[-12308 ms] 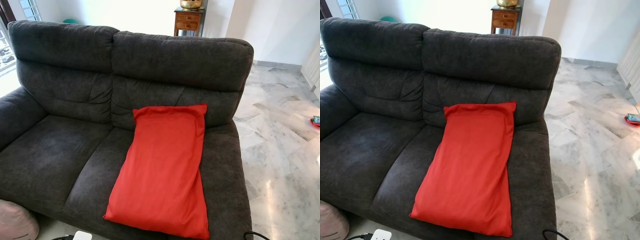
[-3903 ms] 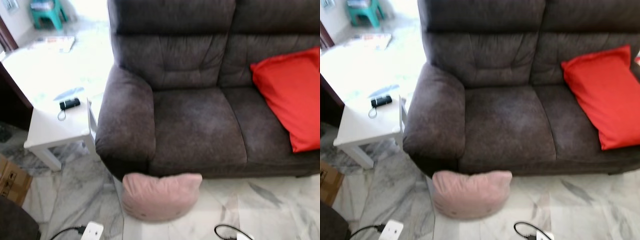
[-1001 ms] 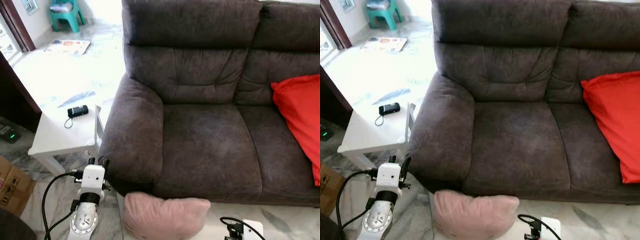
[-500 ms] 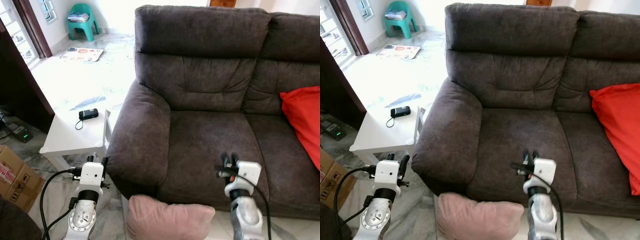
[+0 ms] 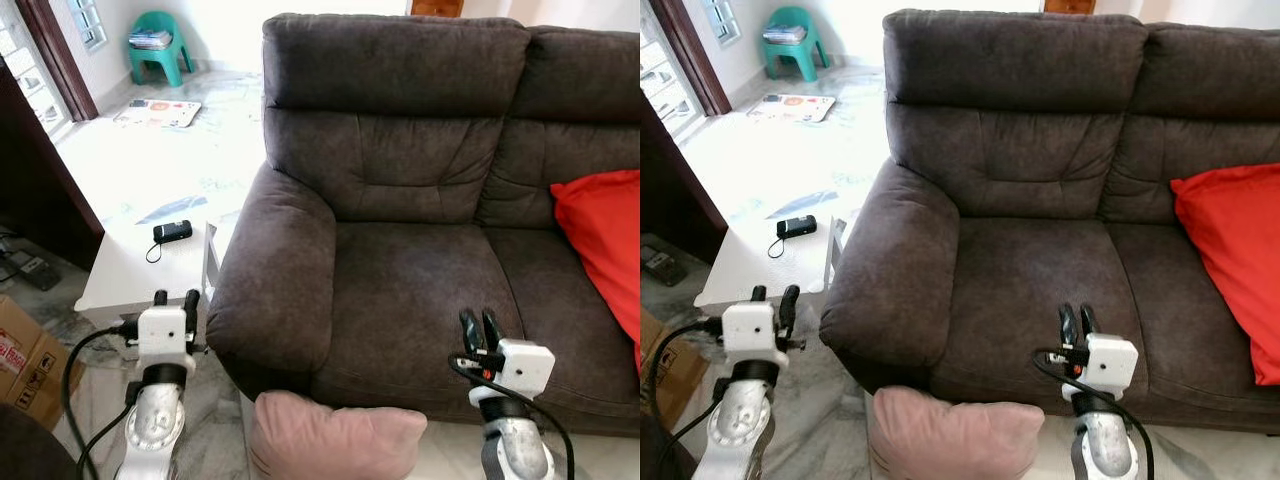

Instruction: Move the pillow to the sofa from floor

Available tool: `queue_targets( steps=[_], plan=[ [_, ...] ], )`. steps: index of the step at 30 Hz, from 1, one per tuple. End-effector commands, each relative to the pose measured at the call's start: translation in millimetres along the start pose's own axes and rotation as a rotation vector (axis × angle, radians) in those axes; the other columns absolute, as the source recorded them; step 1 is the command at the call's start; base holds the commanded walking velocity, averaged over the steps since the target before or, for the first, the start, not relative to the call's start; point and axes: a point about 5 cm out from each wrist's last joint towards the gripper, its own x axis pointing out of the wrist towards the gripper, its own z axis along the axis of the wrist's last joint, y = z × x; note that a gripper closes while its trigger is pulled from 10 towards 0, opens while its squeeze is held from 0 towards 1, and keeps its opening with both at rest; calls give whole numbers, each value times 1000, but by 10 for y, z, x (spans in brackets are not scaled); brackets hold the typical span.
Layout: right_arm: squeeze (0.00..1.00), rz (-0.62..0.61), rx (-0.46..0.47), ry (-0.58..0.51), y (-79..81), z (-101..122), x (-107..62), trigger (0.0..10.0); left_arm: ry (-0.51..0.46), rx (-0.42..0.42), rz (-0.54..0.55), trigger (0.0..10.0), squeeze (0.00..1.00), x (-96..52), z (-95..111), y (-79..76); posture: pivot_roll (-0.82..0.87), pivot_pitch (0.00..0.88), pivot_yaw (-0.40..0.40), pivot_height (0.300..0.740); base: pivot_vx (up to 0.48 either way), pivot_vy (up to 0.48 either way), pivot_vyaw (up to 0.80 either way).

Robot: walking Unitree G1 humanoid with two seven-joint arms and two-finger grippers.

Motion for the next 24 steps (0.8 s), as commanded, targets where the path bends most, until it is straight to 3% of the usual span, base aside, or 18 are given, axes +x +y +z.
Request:
queue_targets(
  steps=[1,7,14,24],
  plan=[
    [0,23,9,-33,31,94,40,10000,15,-33,-39,10000,0,35,-11,-88,-53,0,-33,740,0,0,0],
    [0,23,22,0,43,132,14,10000,-18,13,-144,10000,0,25,81,-252,-56,0,-29,740,0,0,0],
    [0,13,39,-17,68,196,189,10000,19,-37,-114,10000,0,104,36,-259,-52,0,-29,740,0,0,0],
    [0,7,45,3,89,225,229,10000,19,-33,-109,10000,0,145,63,-232,-35,54,-36,740,0,0,0]
  ],
)
